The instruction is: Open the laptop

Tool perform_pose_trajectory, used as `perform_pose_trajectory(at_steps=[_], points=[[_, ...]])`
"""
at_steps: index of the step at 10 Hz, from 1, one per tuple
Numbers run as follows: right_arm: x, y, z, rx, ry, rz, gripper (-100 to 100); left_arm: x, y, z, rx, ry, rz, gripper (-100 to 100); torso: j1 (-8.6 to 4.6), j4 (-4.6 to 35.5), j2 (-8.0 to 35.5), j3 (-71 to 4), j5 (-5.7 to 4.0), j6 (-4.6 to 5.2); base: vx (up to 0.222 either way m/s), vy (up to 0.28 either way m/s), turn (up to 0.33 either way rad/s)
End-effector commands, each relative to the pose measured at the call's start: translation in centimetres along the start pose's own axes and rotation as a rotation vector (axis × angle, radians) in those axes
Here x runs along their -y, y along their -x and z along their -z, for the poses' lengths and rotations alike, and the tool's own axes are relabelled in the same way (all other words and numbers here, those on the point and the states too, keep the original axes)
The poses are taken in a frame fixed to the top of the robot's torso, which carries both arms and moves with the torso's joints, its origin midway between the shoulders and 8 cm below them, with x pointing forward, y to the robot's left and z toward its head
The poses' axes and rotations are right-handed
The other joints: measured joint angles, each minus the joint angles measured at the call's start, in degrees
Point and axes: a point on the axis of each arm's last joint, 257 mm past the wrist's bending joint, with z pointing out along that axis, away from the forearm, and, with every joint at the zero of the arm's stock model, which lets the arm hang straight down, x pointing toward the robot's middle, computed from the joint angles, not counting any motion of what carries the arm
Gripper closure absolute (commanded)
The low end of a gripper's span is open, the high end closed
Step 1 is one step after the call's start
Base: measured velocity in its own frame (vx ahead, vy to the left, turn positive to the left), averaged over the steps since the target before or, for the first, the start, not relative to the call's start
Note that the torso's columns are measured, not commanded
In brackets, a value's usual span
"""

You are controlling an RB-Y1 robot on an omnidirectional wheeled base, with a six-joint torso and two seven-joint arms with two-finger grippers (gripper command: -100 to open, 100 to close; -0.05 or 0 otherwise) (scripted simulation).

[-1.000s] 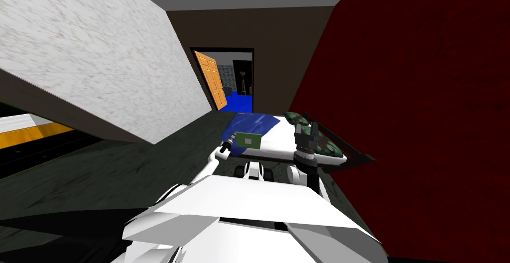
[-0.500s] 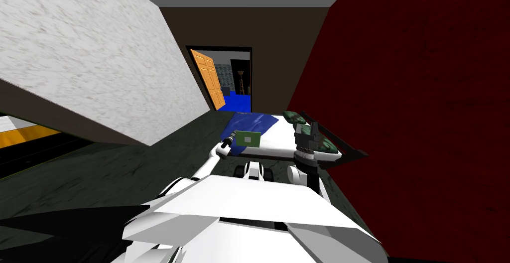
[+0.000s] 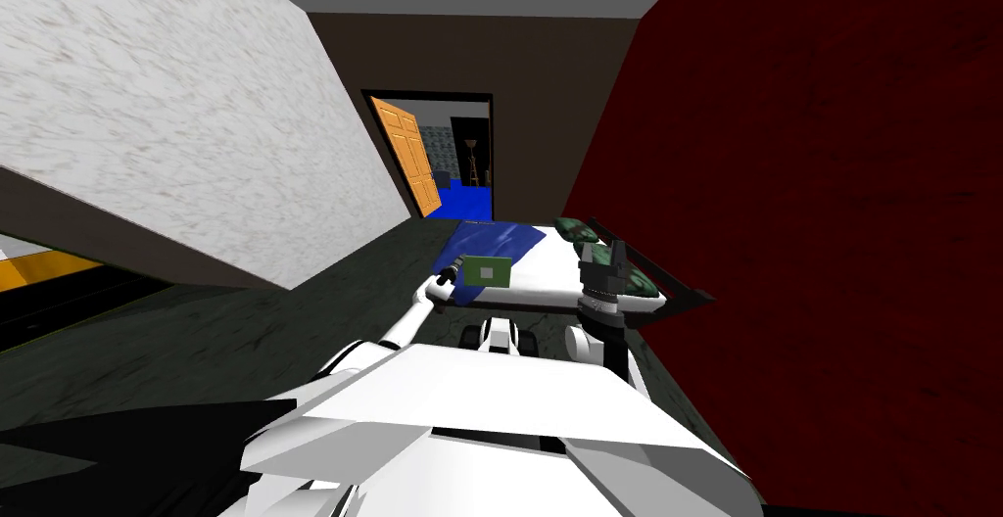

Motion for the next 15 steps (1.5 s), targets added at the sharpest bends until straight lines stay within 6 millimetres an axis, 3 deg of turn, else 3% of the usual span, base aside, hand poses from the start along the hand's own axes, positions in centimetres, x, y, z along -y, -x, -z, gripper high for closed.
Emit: perform_pose_trajectory(at_steps=[1,15], points=[[0.0,0.0,0.0,0.0,0.0,0.0,0,-0.6,-0.1,-0.3,-0.005,0.044,0.011,100,0.04,0.0,-0.1,0.0,0.02,0.16,0.014,0.046,-0.07],[0.0,0.0,0.0,0.0,0.0,0.0,0,-4.1,-1.6,-0.7,-0.051,0.33,0.077,100,-0.01,-0.3,-0.1,-0.1,0.12,-0.04,0.022,0.045,-0.075]])
